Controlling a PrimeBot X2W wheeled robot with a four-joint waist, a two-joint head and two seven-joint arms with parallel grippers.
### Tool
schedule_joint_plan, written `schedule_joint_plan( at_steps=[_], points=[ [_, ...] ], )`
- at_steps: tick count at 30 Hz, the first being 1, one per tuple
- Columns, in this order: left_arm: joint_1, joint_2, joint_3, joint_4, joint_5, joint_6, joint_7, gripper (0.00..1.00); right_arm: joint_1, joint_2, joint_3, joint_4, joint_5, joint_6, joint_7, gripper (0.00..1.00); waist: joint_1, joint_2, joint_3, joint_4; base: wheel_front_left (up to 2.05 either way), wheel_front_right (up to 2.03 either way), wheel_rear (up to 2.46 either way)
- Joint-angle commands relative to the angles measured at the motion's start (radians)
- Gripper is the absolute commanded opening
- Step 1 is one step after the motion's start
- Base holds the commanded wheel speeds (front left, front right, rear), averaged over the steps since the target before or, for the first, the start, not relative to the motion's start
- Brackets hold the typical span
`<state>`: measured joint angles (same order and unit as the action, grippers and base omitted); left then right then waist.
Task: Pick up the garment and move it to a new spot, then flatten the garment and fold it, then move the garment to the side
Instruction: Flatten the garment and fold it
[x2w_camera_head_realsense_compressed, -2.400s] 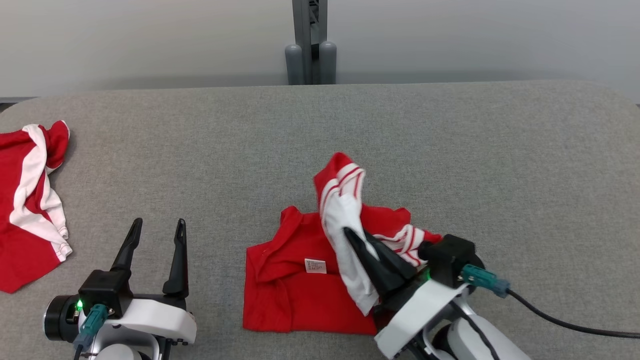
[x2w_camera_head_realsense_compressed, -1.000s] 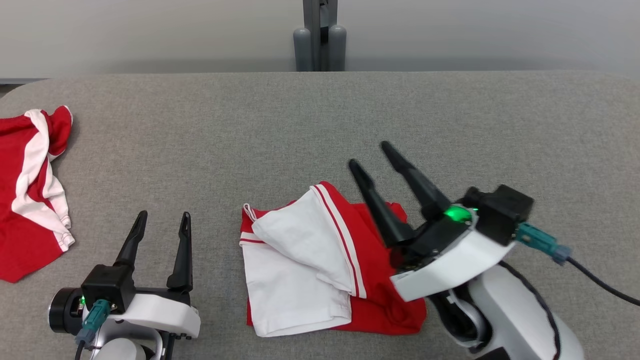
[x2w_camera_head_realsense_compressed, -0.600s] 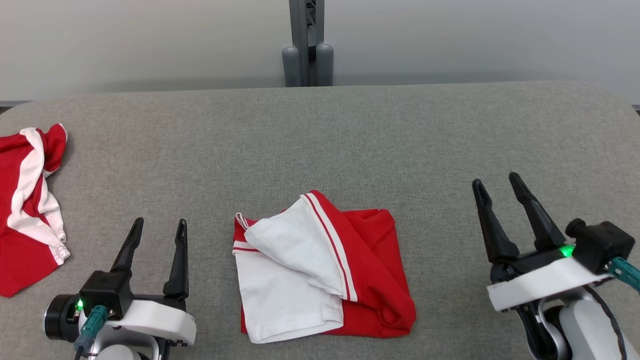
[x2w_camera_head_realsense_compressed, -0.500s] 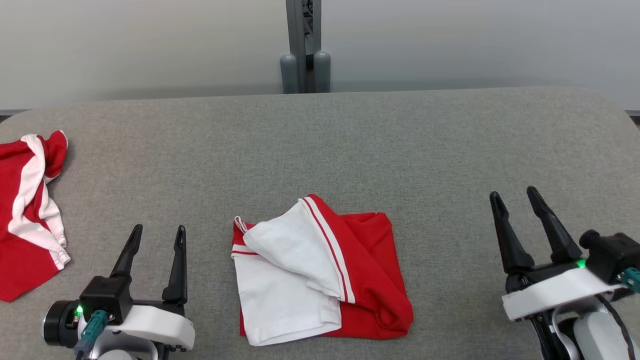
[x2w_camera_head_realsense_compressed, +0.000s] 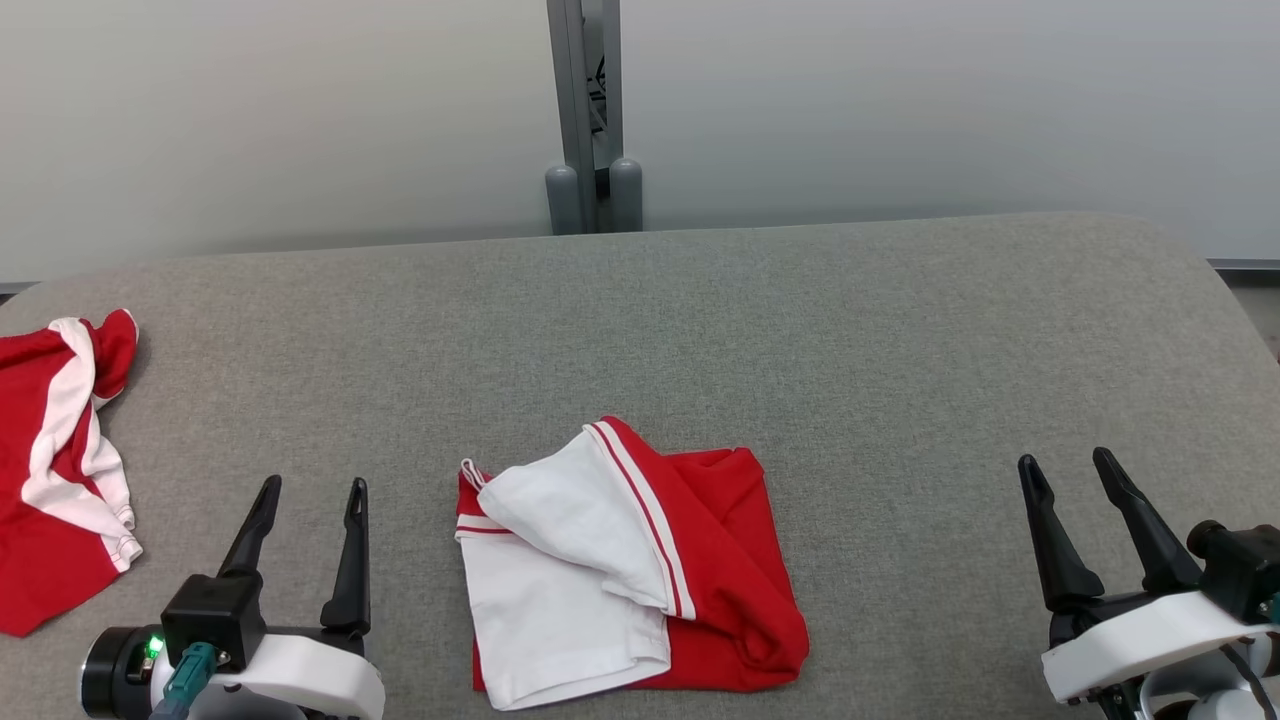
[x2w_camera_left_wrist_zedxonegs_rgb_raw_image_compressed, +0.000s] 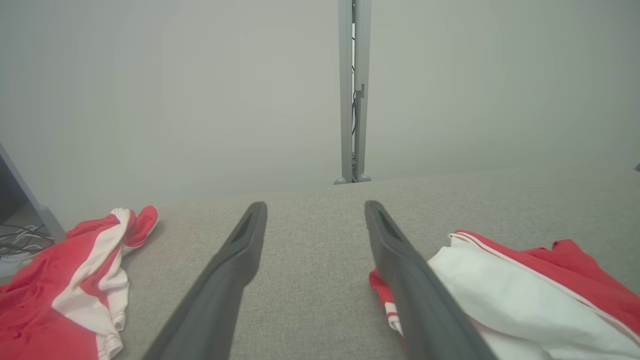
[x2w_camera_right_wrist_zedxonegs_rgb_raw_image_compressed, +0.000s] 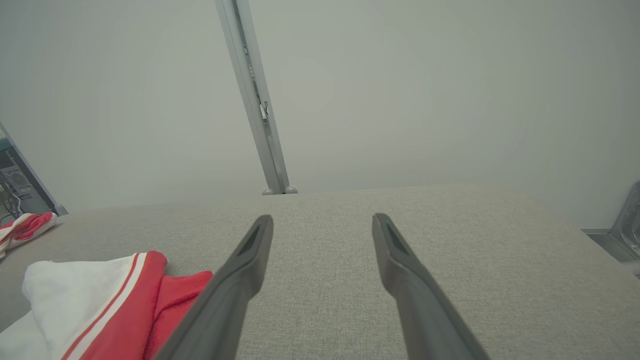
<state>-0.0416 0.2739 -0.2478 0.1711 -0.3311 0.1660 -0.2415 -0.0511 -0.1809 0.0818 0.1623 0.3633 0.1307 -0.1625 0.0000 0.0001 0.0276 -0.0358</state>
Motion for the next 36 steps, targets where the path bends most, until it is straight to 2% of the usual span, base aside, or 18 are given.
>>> schedule_joint_plan(
  at_steps=[1, 13, 14, 15, 16, 23, 30, 36],
  points=[
    [0.014, 0.007, -0.001, -0.005, 0.007, 0.006, 0.002, 1.00, 0.009, 0.002, -0.005, -0.012, -0.007, 0.000, 0.008, 1.00, 0.0000, -0.0001, -0.003, 0.000, 0.00, 0.00, 0.00],
    [0.005, 0.008, -0.012, -0.025, 0.003, 0.016, 0.009, 1.00, 0.011, 0.004, -0.021, -0.044, -0.032, 0.000, 0.046, 1.00, 0.0000, -0.0001, 0.009, 0.011, 0.00, 0.00, 0.00],
    [0.000, 0.008, -0.013, -0.027, 0.003, 0.015, 0.009, 1.00, 0.004, 0.003, -0.014, -0.045, -0.031, 0.000, 0.050, 0.88, 0.0000, -0.0001, 0.014, 0.013, 0.00, 0.00, 0.00],
    [-0.006, 0.008, -0.015, -0.028, 0.004, 0.015, 0.009, 1.00, -0.002, 0.001, -0.003, -0.043, -0.027, 0.000, 0.055, 0.26, 0.0000, -0.0001, 0.020, 0.017, 0.00, 0.00, 0.00],
    [-0.012, 0.007, -0.017, -0.029, 0.004, 0.014, 0.009, 1.00, -0.009, 0.000, 0.011, -0.040, -0.021, 0.000, 0.061, 0.00, 0.0000, -0.0001, 0.025, 0.021, 0.00, 0.00, 0.00],
    [-0.047, -0.002, -0.030, -0.026, 0.009, 0.004, 0.003, 1.00, -0.111, -0.006, 0.162, 0.040, 0.027, 0.000, 0.072, 0.00, 0.0000, -0.0001, 0.078, 0.061, 0.00, 0.00, 0.00],
    [-0.095, -0.026, -0.055, 0.003, 0.009, -0.016, -0.006, 1.00, -0.251, -0.021, 0.381, 0.229, 0.106, 0.000, 0.050, 0.00, 0.0000, -0.0001, 0.123, 0.119, 0.00, 0.00, 0.00],
    [-0.125, -0.047, -0.069, 0.036, 0.010, -0.032, -0.014, 1.00, -0.313, -0.036, 0.489, 0.356, 0.165, 0.000, 0.023, 0.00, 0.0000, -0.0001, 0.143, 0.156, 0.00, 0.00, 0.00]
  ],
)
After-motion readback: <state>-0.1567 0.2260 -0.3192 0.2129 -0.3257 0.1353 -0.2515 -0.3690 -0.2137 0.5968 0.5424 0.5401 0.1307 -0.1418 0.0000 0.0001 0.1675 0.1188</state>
